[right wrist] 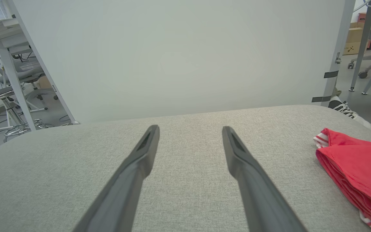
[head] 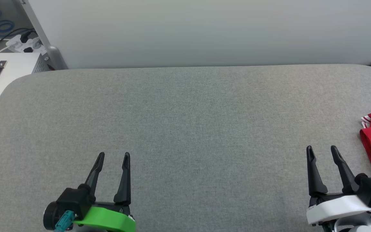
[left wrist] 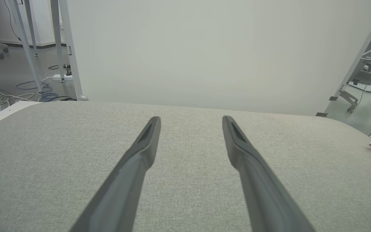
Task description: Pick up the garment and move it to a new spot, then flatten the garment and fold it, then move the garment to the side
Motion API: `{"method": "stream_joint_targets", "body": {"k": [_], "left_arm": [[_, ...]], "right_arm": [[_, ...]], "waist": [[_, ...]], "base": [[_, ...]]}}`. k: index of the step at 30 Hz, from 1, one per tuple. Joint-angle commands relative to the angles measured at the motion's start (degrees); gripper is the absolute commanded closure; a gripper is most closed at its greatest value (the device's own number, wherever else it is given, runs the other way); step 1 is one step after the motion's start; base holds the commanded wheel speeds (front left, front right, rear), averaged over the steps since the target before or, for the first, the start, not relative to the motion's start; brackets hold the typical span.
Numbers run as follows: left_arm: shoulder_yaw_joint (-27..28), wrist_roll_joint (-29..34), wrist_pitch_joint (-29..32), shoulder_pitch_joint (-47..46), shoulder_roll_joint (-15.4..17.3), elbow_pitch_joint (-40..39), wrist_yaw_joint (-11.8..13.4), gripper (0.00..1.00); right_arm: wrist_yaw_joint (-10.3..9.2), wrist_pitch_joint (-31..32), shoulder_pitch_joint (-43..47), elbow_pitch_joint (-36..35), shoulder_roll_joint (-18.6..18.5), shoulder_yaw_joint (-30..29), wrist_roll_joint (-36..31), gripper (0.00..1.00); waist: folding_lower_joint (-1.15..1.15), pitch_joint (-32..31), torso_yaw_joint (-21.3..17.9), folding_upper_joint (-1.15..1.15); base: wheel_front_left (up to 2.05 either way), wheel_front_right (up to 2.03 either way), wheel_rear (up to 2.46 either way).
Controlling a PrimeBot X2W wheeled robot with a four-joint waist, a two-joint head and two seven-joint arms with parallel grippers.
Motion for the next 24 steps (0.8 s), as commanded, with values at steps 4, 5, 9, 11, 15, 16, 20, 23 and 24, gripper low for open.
{"method": "stream_joint_targets", "body": {"k": [4, 5, 9, 11, 15, 16, 20, 23, 24], "left_arm": [[0.3, 0.6, -0.3, 0.5, -0.4, -0.2, -0.2, 0.00], [0.4, 0.6, -0.3, 0.5, -0.4, -0.2, -0.2, 0.00], [0.4, 0.1, -0.3, 0.5, -0.4, -0.2, -0.2, 0.00], [0.1, 0.0, 0.1, 0.0, 0.0, 0.1, 0.0, 1.00], [0.1, 0.2, 0.4, -0.1, 0.0, 0.2, 0.1, 1.00], [0.1, 0.3, 0.5, -0.1, 0.0, 0.1, 0.2, 1.00], [0.2, 0.7, 1.0, -0.2, 0.0, 0.1, 0.4, 1.00], [0.3, 0.9, 1.3, -0.3, 0.0, 0.1, 0.6, 1.00], [0.3, 1.0, 1.4, -0.4, 0.0, 0.1, 0.7, 1.00]], "right_arm": [[-0.05, -0.3, 0.1, 0.0, 0.0, 0.2, 0.1, 0.00], [-0.05, -0.3, 0.1, 0.0, 0.0, 0.2, 0.1, 0.00], [-0.05, -0.3, 0.1, -0.2, 0.0, 0.2, 0.1, 0.00], [0.00, 0.0, 0.0, 0.0, 0.0, 0.1, 0.0, 1.00], [0.00, 0.3, 0.0, -0.1, 0.1, 0.1, -0.3, 1.00], [0.00, 0.4, -0.1, -0.1, 0.1, 0.1, -0.4, 1.00], [0.00, 0.9, -0.1, -0.2, 0.2, 0.1, -0.8, 1.00], [0.00, 1.2, -0.2, -0.3, 0.2, 0.1, -1.1, 1.00], [0.00, 1.4, -0.2, -0.3, 0.2, 0.1, -1.2, 1.00]], "waist": [[0.00, 0.1, 0.0, 0.00], [0.00, 0.1, 0.0, 0.00], [0.00, 0.1, 0.1, 0.00], [0.00, 0.1, 0.1, 0.00], [0.00, 0.1, 0.1, 0.00], [0.00, 0.1, 0.1, 0.00], [0.00, 0.0, 0.1, 0.00], [0.00, 0.0, 0.1, 0.00], [0.00, 0.0, 0.1, 0.00]], "base": [[0.00, 0.00, 0.00], [0.00, 0.00, 0.00], [0.00, 0.00, 0.00], [0.00, 0.00, 0.00], [0.00, 0.00, 0.00], [0.00, 0.00, 0.00], [0.00, 0.00, 0.00], [0.00, 0.00, 0.00], [0.00, 0.00, 0.00]]}}
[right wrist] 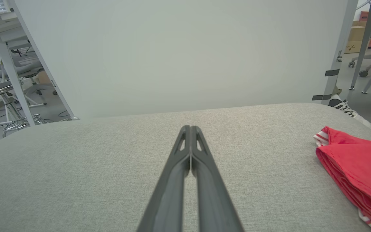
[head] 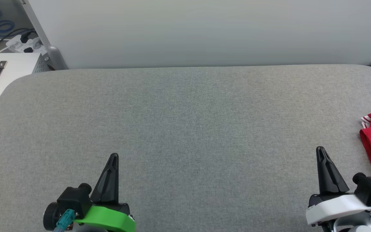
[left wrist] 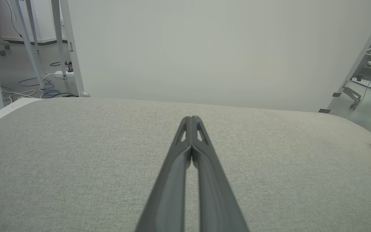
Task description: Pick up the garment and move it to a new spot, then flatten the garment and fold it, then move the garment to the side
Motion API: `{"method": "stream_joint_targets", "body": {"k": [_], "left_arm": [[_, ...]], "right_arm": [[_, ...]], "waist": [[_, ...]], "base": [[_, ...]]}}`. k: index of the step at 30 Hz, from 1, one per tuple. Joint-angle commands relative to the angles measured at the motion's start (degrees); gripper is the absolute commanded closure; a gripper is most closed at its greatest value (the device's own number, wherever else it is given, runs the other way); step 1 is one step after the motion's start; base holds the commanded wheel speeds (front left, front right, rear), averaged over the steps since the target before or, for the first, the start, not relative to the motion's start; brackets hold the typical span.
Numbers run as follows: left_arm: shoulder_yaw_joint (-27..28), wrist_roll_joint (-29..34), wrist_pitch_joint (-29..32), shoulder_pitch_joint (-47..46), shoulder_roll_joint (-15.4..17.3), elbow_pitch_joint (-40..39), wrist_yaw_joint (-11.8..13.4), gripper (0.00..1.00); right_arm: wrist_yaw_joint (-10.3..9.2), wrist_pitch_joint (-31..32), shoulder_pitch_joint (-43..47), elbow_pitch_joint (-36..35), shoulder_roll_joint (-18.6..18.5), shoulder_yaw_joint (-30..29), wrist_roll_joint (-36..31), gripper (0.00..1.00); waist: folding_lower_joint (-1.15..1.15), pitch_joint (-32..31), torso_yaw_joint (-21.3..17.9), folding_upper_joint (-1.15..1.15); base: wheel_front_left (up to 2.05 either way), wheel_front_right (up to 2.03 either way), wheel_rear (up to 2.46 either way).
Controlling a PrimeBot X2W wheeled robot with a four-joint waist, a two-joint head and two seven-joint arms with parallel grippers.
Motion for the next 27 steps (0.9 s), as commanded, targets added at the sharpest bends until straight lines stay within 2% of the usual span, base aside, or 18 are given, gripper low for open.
{"method": "stream_joint_targets", "body": {"k": [1, 27], "left_arm": [[0.2, 0.9, 0.3, -0.4, 0.0, -0.1, 0.4, 1.00], [0.9, 3.2, 3.3, -1.4, -0.1, -0.3, 1.9, 1.00]], "right_arm": [[-0.01, 0.4, -0.2, -0.3, 0.2, 0.1, -0.7, 1.00], [-0.02, 3.4, -0.6, -1.0, 0.8, 0.2, -3.4, 1.00]], "waist": [[0.00, 0.0, 0.0, 0.00], [0.00, -0.3, 0.0, 0.00]], "base": [[0.00, 0.00, 0.00], [0.00, 0.00, 0.00]]}}
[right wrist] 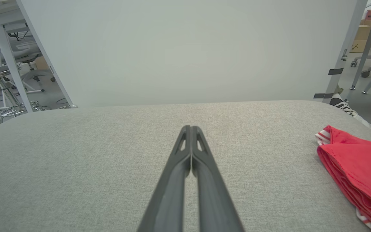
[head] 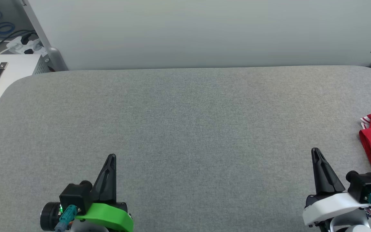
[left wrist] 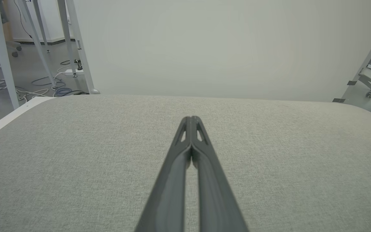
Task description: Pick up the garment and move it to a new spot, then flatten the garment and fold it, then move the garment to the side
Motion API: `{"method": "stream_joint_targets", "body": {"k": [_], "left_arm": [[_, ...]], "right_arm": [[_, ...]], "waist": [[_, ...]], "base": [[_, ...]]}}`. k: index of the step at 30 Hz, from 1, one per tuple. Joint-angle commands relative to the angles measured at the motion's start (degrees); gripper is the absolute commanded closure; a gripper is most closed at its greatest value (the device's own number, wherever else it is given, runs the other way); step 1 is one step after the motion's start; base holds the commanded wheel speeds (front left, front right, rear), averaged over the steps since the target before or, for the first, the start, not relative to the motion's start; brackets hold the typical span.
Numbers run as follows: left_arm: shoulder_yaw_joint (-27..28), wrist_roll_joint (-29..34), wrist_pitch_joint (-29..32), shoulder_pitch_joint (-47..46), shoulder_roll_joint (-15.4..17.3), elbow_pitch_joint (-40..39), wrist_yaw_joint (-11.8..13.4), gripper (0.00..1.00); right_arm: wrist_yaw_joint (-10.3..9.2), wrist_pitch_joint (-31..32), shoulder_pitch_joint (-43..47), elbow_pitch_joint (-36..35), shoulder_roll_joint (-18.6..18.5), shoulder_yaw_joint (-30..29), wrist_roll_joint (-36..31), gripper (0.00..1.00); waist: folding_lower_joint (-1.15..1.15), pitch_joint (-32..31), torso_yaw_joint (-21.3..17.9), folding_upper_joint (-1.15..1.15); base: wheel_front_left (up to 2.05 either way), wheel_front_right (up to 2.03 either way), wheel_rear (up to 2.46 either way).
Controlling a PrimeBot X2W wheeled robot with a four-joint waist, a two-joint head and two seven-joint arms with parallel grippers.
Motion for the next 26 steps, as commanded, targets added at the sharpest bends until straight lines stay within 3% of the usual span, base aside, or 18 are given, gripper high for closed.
{"method": "stream_joint_targets", "body": {"k": [1, 26], "left_arm": [[0.2, 0.7, 0.4, -1.1, -0.1, -0.2, 0.4, 1.00], [0.9, 3.2, 3.5, -2.1, -0.2, -0.4, 2.0, 1.00]], "right_arm": [[-0.02, 0.4, -0.5, -0.5, 0.2, 0.1, -0.6, 1.00], [-0.03, 3.5, -0.9, -1.1, 0.8, 0.3, -3.4, 1.00]], "waist": [[0.00, 0.0, 0.0, 0.00], [0.00, -0.4, 0.0, 0.00]], "base": [[0.00, 0.00, 0.00], [0.00, 0.00, 0.00]]}}
